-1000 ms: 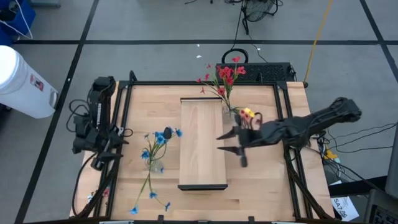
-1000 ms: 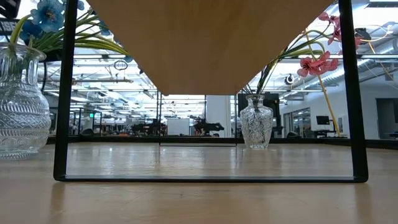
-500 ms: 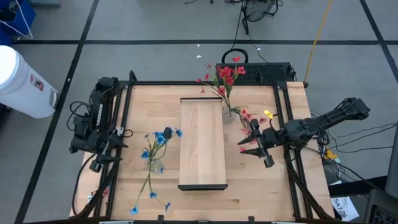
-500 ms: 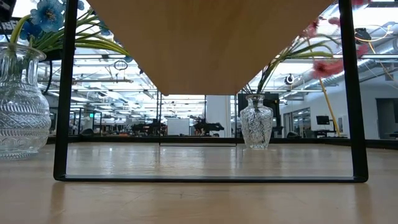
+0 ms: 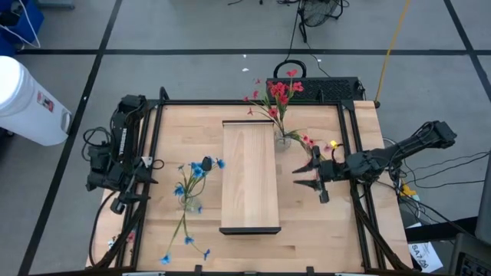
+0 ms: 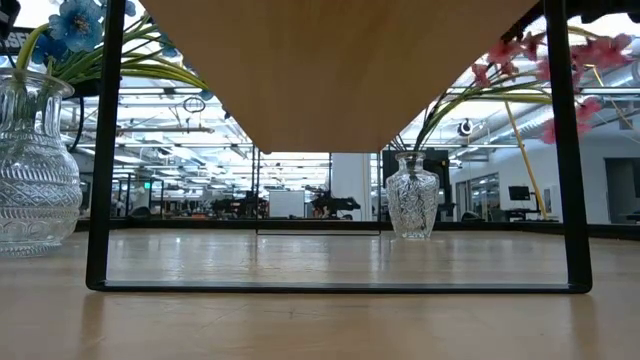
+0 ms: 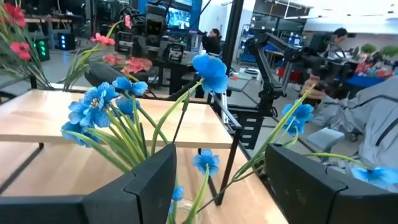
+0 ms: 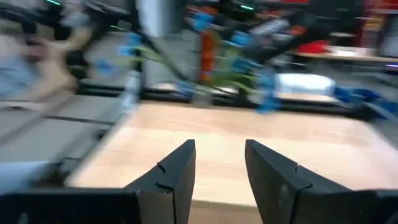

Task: Pick and place flowers into a vace then onto a shelf
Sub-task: Put the right transparent vase on the shelf

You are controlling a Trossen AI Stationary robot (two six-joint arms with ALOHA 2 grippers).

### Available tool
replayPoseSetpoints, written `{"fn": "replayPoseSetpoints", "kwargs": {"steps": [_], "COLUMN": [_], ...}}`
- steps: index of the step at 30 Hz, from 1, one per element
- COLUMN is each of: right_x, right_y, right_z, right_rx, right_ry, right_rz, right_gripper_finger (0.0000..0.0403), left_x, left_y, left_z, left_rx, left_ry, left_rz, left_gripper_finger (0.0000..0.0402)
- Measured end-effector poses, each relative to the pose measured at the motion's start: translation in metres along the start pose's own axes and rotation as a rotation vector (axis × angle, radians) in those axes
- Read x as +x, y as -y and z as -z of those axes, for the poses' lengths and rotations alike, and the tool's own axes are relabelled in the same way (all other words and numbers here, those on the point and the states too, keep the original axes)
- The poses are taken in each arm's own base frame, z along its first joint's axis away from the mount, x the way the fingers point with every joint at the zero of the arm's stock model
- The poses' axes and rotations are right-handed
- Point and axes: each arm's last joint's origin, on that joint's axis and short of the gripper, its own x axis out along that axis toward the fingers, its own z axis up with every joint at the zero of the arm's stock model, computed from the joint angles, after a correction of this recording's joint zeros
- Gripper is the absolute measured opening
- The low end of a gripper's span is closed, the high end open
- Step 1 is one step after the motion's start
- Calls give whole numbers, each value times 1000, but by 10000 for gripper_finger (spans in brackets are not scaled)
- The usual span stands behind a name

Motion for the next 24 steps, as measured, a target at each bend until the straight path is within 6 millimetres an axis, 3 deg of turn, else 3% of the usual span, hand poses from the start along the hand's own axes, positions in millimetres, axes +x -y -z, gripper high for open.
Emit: {"fn": "replayPoseSetpoints", "kwargs": {"steps": [4,7,14,19,24], "right_x": [-2,-3,-9,-14,-23], "right_y": [-10,-14,-22,-28,-36], "right_z": [-4,5,33,53,87], "right_rx": [100,195,421,528,564], "right_ry": [22,-97,-417,-491,-487], "right_rz": [-270,-367,-369,-365,-312], "right_gripper_finger": [130,130,130,130,130], "left_x": [0,0,0,0,0], "left_y": [0,1,4,5,5], "left_z": [0,1,5,6,6], "left_rx": [-2,28,112,129,132], "left_ry": [-1,-1,-1,-2,-1], "left_rz": [-1,-2,-2,-2,-2], "left_gripper_finger": [250,250,250,250,250]}}
